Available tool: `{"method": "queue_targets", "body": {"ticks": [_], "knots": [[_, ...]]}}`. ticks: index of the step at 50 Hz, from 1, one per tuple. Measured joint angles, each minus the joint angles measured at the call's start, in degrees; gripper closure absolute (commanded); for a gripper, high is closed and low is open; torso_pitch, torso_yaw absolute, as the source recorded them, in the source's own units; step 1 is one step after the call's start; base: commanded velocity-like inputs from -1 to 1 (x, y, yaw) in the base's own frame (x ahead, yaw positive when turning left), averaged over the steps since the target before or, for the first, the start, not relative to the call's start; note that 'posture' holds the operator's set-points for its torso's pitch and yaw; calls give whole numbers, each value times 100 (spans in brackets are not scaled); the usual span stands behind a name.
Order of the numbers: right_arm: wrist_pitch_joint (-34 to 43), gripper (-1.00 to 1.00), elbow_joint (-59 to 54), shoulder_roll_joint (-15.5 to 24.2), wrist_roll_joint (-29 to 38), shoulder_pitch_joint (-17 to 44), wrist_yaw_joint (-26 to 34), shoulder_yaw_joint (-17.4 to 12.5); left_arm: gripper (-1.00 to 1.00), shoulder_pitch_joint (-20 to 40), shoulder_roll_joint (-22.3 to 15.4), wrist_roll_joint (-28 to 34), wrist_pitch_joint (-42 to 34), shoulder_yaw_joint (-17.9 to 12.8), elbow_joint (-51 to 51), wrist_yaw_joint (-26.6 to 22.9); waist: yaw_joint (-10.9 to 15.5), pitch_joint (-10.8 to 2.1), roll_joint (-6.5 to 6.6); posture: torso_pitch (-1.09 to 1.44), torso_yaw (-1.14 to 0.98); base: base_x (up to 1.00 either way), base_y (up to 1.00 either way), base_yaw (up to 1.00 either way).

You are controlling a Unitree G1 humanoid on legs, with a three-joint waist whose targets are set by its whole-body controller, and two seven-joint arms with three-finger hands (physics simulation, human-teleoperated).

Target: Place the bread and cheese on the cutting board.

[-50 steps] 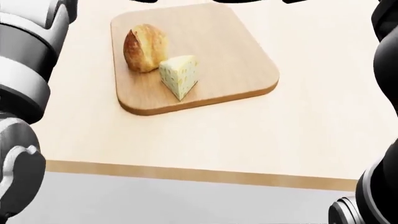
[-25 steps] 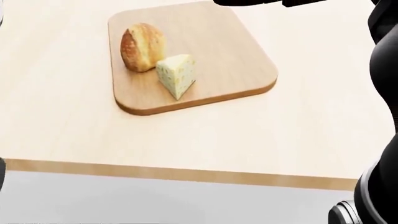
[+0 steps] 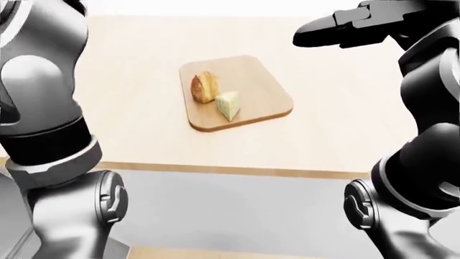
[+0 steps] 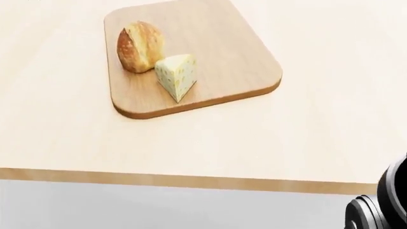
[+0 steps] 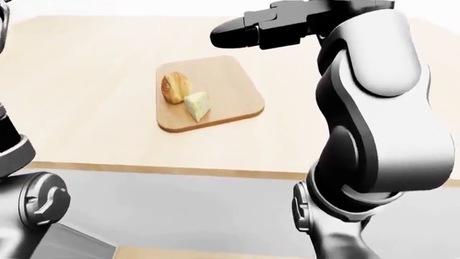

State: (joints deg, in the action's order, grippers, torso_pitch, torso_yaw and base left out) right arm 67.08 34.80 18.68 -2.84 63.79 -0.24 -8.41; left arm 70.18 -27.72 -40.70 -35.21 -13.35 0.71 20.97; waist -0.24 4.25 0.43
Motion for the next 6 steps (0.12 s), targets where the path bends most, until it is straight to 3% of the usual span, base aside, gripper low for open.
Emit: {"method": "queue_targets", "body": {"ticks": [6], "knots": [[64,-100,-2,237,-120,282,-80,-206,-100,13,-221,-596,-460,-127,-853,565,-7,21,-4,0,0,0,0,0]]}}
